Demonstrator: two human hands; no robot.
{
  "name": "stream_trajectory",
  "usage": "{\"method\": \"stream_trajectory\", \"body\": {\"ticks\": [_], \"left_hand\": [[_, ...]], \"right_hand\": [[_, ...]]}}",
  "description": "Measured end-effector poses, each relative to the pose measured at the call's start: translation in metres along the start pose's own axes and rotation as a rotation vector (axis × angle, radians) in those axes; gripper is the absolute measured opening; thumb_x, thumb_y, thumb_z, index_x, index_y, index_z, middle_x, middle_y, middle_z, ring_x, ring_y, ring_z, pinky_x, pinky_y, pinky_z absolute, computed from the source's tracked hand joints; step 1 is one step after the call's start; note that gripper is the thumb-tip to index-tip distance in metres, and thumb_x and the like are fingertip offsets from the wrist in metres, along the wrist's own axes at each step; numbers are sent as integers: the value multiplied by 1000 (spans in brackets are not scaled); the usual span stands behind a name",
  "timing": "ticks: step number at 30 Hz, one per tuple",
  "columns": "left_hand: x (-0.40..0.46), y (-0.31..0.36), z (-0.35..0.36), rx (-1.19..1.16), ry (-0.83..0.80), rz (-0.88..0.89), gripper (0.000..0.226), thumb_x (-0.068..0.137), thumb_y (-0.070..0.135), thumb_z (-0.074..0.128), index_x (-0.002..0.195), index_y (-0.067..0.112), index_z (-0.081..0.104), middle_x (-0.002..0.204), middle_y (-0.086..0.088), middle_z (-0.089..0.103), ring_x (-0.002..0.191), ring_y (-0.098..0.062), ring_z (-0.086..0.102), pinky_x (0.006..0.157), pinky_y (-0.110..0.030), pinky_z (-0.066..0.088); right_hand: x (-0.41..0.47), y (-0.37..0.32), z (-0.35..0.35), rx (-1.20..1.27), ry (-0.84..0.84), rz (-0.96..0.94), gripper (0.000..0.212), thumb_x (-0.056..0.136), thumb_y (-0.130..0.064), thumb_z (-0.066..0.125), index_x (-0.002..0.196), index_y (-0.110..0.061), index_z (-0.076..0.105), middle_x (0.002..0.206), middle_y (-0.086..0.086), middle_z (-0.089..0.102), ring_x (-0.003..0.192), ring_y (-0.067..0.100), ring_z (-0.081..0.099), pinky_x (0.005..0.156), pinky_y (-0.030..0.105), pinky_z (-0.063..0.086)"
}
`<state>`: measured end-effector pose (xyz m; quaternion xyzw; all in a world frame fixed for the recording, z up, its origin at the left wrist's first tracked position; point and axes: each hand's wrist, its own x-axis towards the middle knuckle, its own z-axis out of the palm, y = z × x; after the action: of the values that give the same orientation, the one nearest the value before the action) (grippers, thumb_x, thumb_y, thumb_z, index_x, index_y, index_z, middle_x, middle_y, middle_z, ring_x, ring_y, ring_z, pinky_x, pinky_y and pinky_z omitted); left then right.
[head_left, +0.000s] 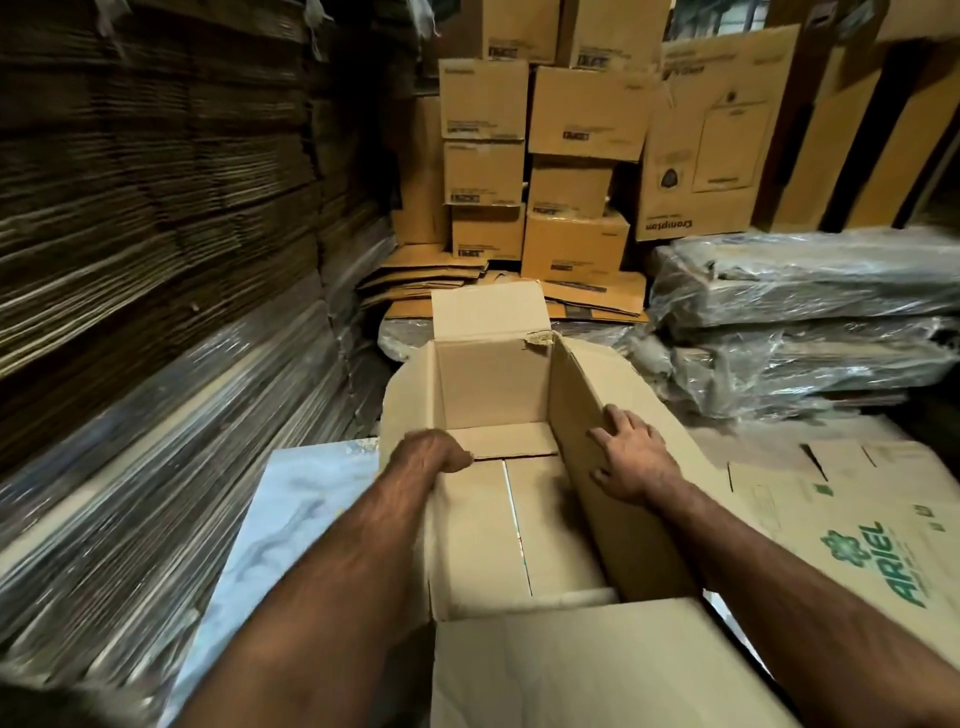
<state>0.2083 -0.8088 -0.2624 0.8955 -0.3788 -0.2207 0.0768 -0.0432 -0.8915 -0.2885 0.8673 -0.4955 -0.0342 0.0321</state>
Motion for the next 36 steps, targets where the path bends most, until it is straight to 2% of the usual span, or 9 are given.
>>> {"method": "stream_trajectory", "body": {"ticks": [3,6,11,21,25,28,30,33,36], "left_hand": [[9,-13,18,-157,34,-106,70,82,45,67,138,8,47,139,-9,56,123,-30,57,99,-33,46],[8,-23,26,-366,10,-150,44,87,25,58,127,6,59,128,-13,62,116,-31,60,96,-33,50],[2,-24,32,-645,5,-110,33,94,12,53,123,-1,59,118,-16,61,113,-33,58,81,-33,44],[-10,-29,31,-803,76,-95,31,88,8,57,117,-4,61,103,-15,63,91,-29,60,78,-30,48],[-19,-33,29,-850,106,-77,24,89,8,58,112,1,62,102,-14,62,87,-27,57,76,-29,45],[-24,-31,25,-890,126,-51,16,88,7,58,105,7,59,100,-11,62,88,-27,58,76,-29,47],[-25,-29,18,-909,158,-15,24,85,5,57,108,4,63,100,-12,67,87,-28,62,75,-30,51],[-30,-22,2,-918,211,97,25,81,4,57,102,11,68,93,-9,70,81,-27,64,70,-30,52],[-37,-12,-16,-936,254,191,33,81,8,57,108,22,69,102,-5,72,89,-26,66,82,-38,57]], "right_hand": [[0,3,2,27,3,-1,68,88,-48,60,148,-26,36,160,14,12,145,32,19,118,43,25],[0,4,4,62,15,-5,71,86,-47,63,148,-24,36,160,14,12,145,31,20,119,41,25],[-1,6,6,95,24,-3,74,86,-45,65,149,-22,35,160,14,15,145,31,22,119,39,26],[-6,6,1,108,69,30,84,85,-46,64,153,-21,22,153,18,22,139,34,30,116,43,30],[-14,5,-3,228,129,289,94,82,-44,68,152,-18,9,140,18,36,130,36,39,105,53,36],[-14,7,-8,374,68,415,73,84,-30,67,140,-4,28,132,25,47,122,42,48,100,50,46],[-13,8,-17,460,78,406,56,85,-19,63,130,0,35,125,26,54,116,43,54,95,46,49],[-13,6,-40,529,167,419,44,86,-12,61,123,0,41,119,25,58,112,42,58,90,42,49],[-15,-4,-60,553,300,399,38,88,-11,61,120,0,44,114,27,61,107,44,60,87,43,49]]}}
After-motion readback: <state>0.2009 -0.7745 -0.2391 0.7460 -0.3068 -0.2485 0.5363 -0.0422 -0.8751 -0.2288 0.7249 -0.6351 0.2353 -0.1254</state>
